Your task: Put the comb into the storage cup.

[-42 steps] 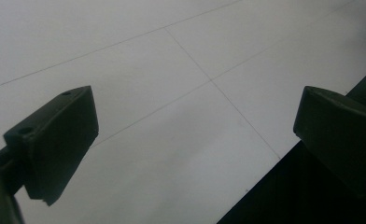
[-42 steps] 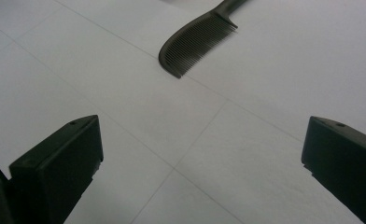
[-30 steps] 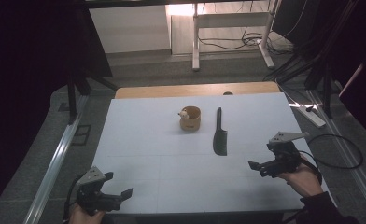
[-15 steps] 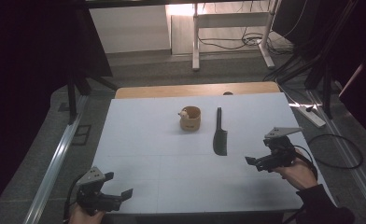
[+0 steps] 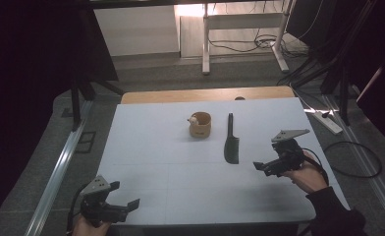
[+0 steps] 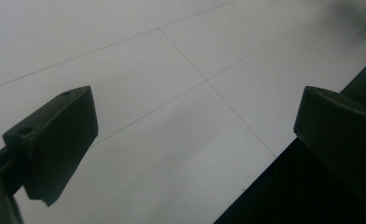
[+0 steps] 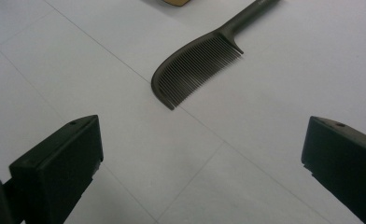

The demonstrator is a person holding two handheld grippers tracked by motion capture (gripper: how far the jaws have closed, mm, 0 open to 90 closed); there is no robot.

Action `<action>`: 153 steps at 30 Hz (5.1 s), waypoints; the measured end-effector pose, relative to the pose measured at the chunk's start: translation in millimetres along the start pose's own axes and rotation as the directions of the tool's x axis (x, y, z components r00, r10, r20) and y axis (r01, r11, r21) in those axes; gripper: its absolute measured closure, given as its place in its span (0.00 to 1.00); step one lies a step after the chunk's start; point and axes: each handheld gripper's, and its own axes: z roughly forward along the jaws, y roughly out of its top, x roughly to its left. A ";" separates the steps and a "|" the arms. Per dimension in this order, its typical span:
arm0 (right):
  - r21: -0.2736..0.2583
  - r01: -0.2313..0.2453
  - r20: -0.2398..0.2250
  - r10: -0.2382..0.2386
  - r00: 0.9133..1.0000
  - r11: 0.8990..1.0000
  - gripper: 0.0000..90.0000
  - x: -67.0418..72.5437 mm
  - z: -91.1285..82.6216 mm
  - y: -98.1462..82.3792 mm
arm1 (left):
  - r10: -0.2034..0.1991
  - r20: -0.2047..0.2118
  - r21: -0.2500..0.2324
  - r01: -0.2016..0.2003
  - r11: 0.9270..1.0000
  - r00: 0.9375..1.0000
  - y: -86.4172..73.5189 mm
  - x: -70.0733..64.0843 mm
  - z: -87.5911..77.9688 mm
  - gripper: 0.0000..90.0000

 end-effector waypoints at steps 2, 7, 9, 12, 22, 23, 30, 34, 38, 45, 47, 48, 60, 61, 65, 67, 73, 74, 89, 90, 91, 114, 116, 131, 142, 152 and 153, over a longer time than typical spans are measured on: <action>0.000 -0.001 0.001 0.001 1.000 1.000 0.00 -0.2 1.1 1.2 | 0.000 0.001 0.001 0.000 1.000 1.000 0.0 0.1 -0.1 0.01; 0.011 0.003 -0.005 -0.003 1.000 1.000 0.00 -2.7 8.0 6.2 | -0.001 0.002 0.000 0.001 1.000 1.000 -0.1 0.3 -0.1 0.01; 0.023 0.005 -0.005 -0.005 1.000 1.000 0.00 -2.9 11.1 7.6 | -0.001 0.001 0.000 0.001 1.000 1.000 0.0 0.3 0.0 0.01; 0.028 0.003 -0.007 -0.003 1.000 1.000 0.00 -4.5 15.2 9.6 | -0.001 0.002 -0.001 0.001 1.000 1.000 0.0 0.4 0.0 0.01; 0.024 0.003 -0.031 -0.003 1.000 1.000 0.00 -10.2 26.6 18.8 | 0.000 0.006 -0.001 0.000 1.000 1.000 0.2 0.4 0.1 0.01; 0.026 0.003 -0.033 -0.002 0.999 1.000 0.00 -10.2 28.0 19.8 | 0.000 0.006 -0.001 0.000 1.000 1.000 0.2 0.4 0.2 0.01; 0.055 0.006 -0.039 -0.004 0.999 0.998 0.00 -11.8 39.5 25.2 | 0.001 0.007 -0.002 -0.001 1.000 1.000 0.1 0.6 0.1 0.01; 0.066 -0.003 -0.042 0.006 0.999 0.998 0.00 -13.3 45.1 27.7 | 0.001 0.008 -0.003 -0.001 1.000 1.000 0.1 0.8 -0.1 0.01; 0.070 -0.012 -0.043 0.015 0.999 0.997 0.00 -15.4 49.4 31.2 | 0.000 0.010 -0.003 0.000 1.000 1.000 0.2 0.8 0.1 0.01; 0.081 -0.010 -0.045 0.014 0.999 0.997 0.00 -19.1 57.6 36.2 | 0.001 0.013 -0.003 -0.001 1.000 1.000 0.3 1.0 0.2 0.01; 0.083 -0.015 -0.046 0.019 0.999 0.996 0.00 -20.5 60.4 37.1 | 0.001 0.014 -0.003 -0.001 1.000 1.000 0.3 1.0 0.2 0.01; 0.088 -0.017 -0.045 0.021 0.999 0.996 0.00 -20.9 61.9 37.5 | 0.002 0.014 -0.003 -0.002 1.000 1.000 0.4 1.1 0.2 0.01; 0.125 -0.019 0.002 0.019 1.000 0.992 0.00 -20.9 74.1 48.0 | 0.003 0.017 -0.003 -0.003 1.000 1.000 0.6 1.4 0.4 0.01; 0.130 -0.021 0.001 0.021 1.000 0.991 0.00 -20.8 75.3 48.5 | 0.002 0.017 -0.003 -0.002 1.000 1.000 0.6 1.4 0.4 0.01; 0.149 -0.021 0.004 0.021 1.000 0.989 0.00 -21.0 79.5 50.2 | 0.002 0.019 -0.004 -0.002 1.000 1.000 0.6 1.6 0.4 0.01; 0.156 -0.024 0.007 0.023 1.000 0.987 0.00 -21.0 81.1 51.4 | 0.002 0.020 -0.004 -0.002 1.000 1.000 0.6 1.6 0.4 0.01; 0.159 -0.028 0.009 0.027 1.000 0.987 0.00 -22.2 83.6 57.1 | 0.002 0.022 -0.003 -0.002 1.000 1.000 0.8 1.7 0.6 0.01; 0.159 -0.028 0.009 0.027 1.000 0.987 0.00 -22.2 83.6 57.1 | 0.002 0.022 -0.003 -0.002 1.000 1.000 0.8 1.7 0.6 0.01; 0.174 -0.010 0.035 0.004 0.999 0.985 0.00 -22.6 97.3 72.1 | 0.003 0.025 -0.001 -0.003 1.000 1.000 1.1 1.9 1.1 0.01; 0.173 -0.011 0.033 0.006 0.999 0.985 0.00 -22.3 98.2 73.4 | 0.004 0.026 -0.001 -0.004 1.000 1.000 1.1 1.9 1.1 0.01; 0.170 -0.012 0.030 0.007 1.000 0.985 0.00 -22.3 99.1 74.5 | 0.004 0.026 -0.001 -0.004 1.000 1.000 1.1 1.9 1.1 0.01; 0.215 -0.008 0.064 -0.006 0.998 0.977 0.00 -27.2 125.4 91.3 | 0.007 0.029 -0.001 -0.007 1.000 1.000 1.2 2.1 1.1 0.00; 0.217 -0.004 0.067 -0.011 0.998 0.976 0.00 -26.7 127.9 93.3 | 0.007 0.029 -0.002 -0.007 1.000 1.000 1.2 2.1 1.2 0.00; 0.230 -0.005 0.055 -0.008 0.998 0.973 0.10 -27.0 139.4 103.7 | 0.008 0.032 -0.002 -0.008 1.000 0.999 1.1 2.2 1.1 0.00; 0.209 0.036 -0.011 -0.035 0.999 0.977 0.71 -25.7 139.3 108.8 | 0.011 0.033 -0.001 -0.011 1.000 0.999 1.2 2.1 1.1 0.00; 0.214 0.044 -0.062 -0.031 0.998 0.976 1.00 -28.2 151.7 110.0 | 0.011 0.038 -0.003 -0.011 1.000 0.999 1.1 2.4 0.9 0.00; 0.214 0.047 -0.060 -0.034 0.998 0.976 1.00 -28.3 153.6 109.7 | 0.011 0.038 -0.003 -0.011 1.000 0.999 1.1 2.4 0.9 0.00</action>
